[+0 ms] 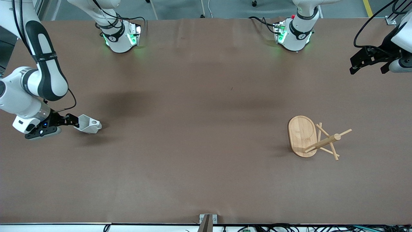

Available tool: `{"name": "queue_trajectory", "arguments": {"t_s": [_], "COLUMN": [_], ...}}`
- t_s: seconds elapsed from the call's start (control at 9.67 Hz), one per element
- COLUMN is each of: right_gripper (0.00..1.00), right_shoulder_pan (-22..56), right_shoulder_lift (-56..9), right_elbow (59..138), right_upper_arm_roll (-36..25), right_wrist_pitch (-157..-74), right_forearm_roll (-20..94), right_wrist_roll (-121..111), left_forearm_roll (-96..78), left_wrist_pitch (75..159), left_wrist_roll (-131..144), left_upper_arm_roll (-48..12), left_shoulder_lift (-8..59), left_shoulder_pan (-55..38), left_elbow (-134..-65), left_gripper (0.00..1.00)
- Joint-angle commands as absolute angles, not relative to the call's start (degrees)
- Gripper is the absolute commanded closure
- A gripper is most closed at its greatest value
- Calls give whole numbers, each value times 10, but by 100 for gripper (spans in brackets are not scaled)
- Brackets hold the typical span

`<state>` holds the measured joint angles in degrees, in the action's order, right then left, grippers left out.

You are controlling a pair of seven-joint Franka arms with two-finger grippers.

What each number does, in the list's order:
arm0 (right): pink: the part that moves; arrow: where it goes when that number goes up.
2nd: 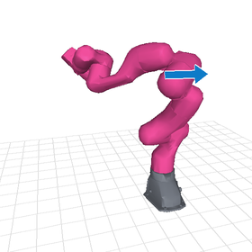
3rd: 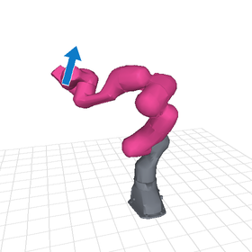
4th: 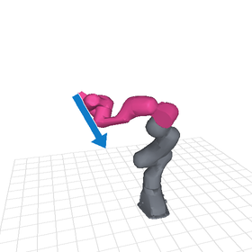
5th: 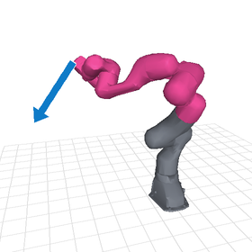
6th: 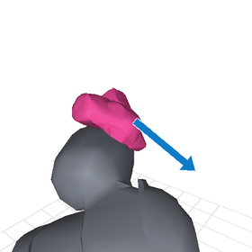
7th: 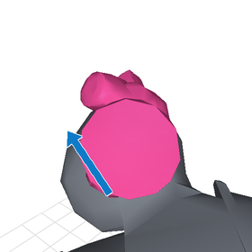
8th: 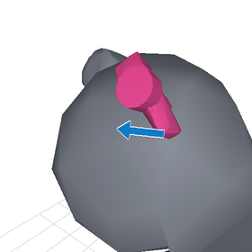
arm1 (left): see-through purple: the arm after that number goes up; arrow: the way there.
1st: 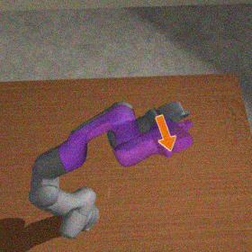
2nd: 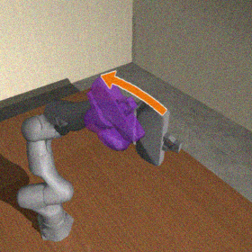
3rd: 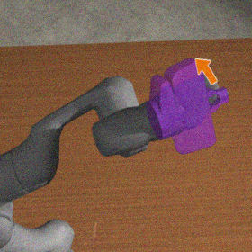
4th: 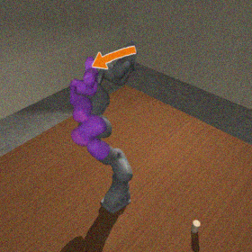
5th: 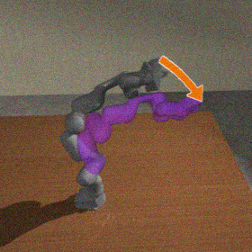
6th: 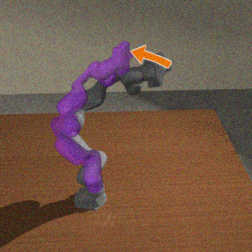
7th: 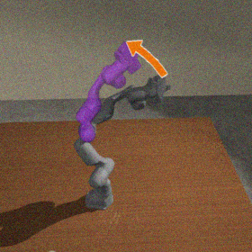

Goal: Hang cup on rack
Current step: 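Reach the right gripper to the white cup and grasp its rim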

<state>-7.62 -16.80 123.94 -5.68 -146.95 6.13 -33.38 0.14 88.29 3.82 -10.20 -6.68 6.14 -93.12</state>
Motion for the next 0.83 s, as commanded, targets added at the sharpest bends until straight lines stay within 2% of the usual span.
{"name": "queue_trajectory", "arguments": {"t_s": [0.0, 0.31, 0.41, 0.62, 0.72], "right_gripper": [0, 0, 12, 70, 96], "right_shoulder_pan": [-77, -79, -79, -79, -77], "right_shoulder_lift": [-144, -144, -144, -143, -142], "right_elbow": [1307, 1314, 1323, 1328, 1328], "right_upper_arm_roll": [-55, -54, -54, -54, -54], "right_wrist_pitch": [-1533, -1541, -1556, -1566, -1565], "right_forearm_roll": [69, 81, 83, 83, 96], "right_wrist_roll": [-345, -345, -345, -342, -341], "left_forearm_roll": [-8, -8, -8, -8, -8], "left_wrist_pitch": [873, 872, 873, 872, 872], "left_wrist_roll": [30, 31, 31, 32, 32], "left_upper_arm_roll": [-105, -105, -105, -104, -105], "left_shoulder_lift": [-54, -54, -54, -54, -54], "left_shoulder_pan": [65, 65, 65, 65, 65], "left_elbow": [-932, -932, -933, -932, -933], "left_gripper": [0, 0, 0, 0, 0]}}
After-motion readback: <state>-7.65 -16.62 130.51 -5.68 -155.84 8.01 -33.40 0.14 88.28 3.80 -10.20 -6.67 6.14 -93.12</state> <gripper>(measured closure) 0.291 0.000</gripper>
